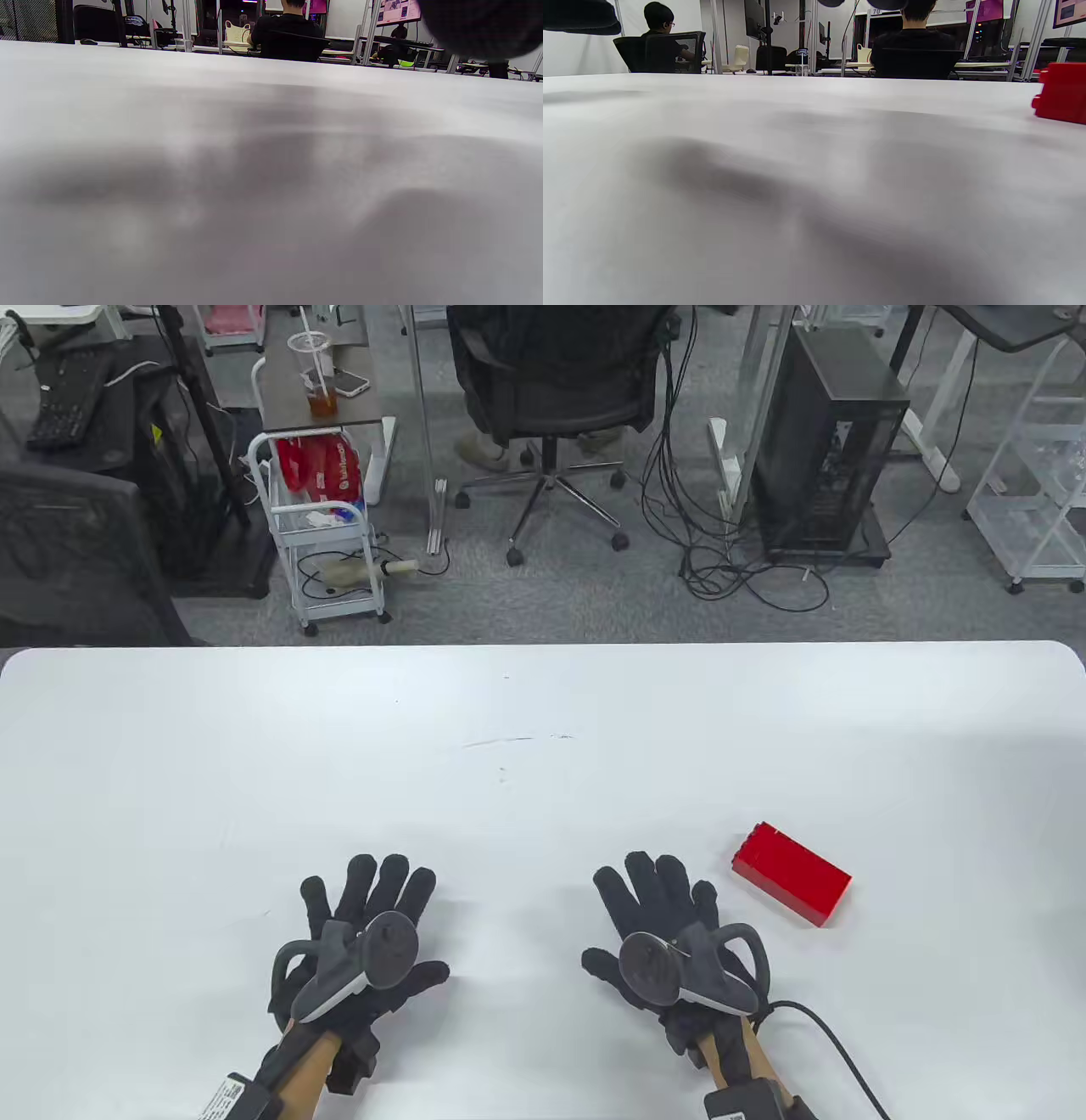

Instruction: Separate stacked toy bricks from each other

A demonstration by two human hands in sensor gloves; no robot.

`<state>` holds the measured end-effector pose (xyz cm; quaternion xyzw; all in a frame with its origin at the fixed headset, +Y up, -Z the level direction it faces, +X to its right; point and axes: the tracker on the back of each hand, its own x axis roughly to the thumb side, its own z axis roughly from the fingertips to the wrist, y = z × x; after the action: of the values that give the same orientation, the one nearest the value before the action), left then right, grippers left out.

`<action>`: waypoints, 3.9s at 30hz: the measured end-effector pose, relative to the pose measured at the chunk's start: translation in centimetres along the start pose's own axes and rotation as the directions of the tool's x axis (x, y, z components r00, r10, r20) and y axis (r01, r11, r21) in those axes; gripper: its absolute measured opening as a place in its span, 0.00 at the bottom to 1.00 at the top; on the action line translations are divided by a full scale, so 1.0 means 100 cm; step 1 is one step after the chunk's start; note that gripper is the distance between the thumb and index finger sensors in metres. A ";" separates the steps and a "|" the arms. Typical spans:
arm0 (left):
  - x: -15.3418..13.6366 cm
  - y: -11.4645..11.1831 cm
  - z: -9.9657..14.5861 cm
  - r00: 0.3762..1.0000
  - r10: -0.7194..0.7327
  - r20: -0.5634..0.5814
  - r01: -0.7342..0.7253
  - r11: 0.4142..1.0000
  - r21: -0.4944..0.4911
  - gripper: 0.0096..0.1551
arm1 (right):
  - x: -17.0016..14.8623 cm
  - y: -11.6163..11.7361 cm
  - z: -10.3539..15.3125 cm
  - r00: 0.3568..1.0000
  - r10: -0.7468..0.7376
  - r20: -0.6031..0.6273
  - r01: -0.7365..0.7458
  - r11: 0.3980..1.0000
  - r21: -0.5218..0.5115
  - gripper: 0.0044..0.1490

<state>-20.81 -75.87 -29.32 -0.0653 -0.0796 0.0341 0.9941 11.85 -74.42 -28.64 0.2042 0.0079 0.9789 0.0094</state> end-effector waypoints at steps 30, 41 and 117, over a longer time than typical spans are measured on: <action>0.004 0.002 0.002 0.997 0.039 0.069 -0.042 0.999 0.035 0.64 | -0.141 -0.016 0.022 0.906 -0.057 -0.420 0.074 0.997 0.024 0.58; 0.003 0.004 0.003 0.998 0.043 0.055 -0.045 0.998 0.048 0.64 | -0.196 -0.001 0.026 0.806 -0.193 -0.559 0.220 0.975 -0.019 0.54; 0.071 0.034 0.043 0.771 0.402 0.494 -0.545 0.818 0.186 0.43 | 0.059 -0.046 0.030 0.950 -0.089 0.299 0.203 0.905 -0.374 0.41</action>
<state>-14.75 -71.42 -24.53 0.0870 -0.2723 0.3127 0.9058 7.69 -69.68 -23.66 0.3303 -0.1784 0.9183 0.1260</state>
